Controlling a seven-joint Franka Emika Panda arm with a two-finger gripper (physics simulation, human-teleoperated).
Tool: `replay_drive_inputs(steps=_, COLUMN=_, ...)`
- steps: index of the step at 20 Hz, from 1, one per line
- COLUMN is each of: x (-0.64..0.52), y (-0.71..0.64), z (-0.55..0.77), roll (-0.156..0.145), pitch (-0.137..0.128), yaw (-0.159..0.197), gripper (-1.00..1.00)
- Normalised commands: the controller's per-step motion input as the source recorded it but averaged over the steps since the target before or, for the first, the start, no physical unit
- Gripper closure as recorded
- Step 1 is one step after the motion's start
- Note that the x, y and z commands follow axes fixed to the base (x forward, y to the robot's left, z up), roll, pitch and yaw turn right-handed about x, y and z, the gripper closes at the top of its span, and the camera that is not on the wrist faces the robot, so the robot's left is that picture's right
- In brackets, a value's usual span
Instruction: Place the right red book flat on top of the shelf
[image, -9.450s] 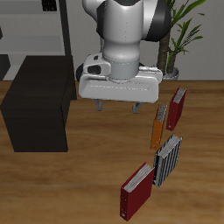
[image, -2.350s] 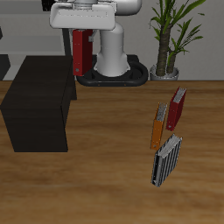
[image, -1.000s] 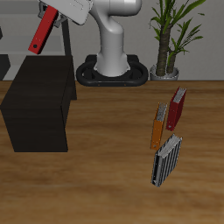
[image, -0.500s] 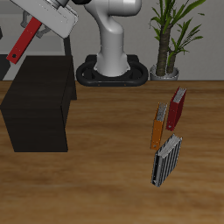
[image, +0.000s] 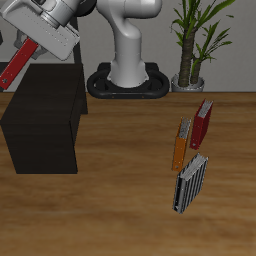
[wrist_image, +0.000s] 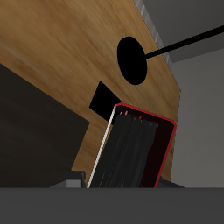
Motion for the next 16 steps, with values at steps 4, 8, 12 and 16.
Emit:
replay_drive_inputs(steps=4, x=0.26, y=0.02, z=-0.37, roll=-0.017, pitch=0.057, yaw=0.037, gripper=1.00)
replay_drive_inputs(steps=8, x=0.09, y=0.13, z=-0.26, roll=0.024, pitch=0.048, yaw=0.015, gripper=1.00)
replay_drive_inputs(steps=12, x=0.17, y=0.14, z=-0.36, roll=0.043, pitch=0.139, yaw=-0.025, gripper=1.00)
replay_drive_inputs(steps=16, x=0.20, y=0.27, z=-0.43, roll=0.149, pitch=0.161, yaw=-0.005, gripper=-1.00)
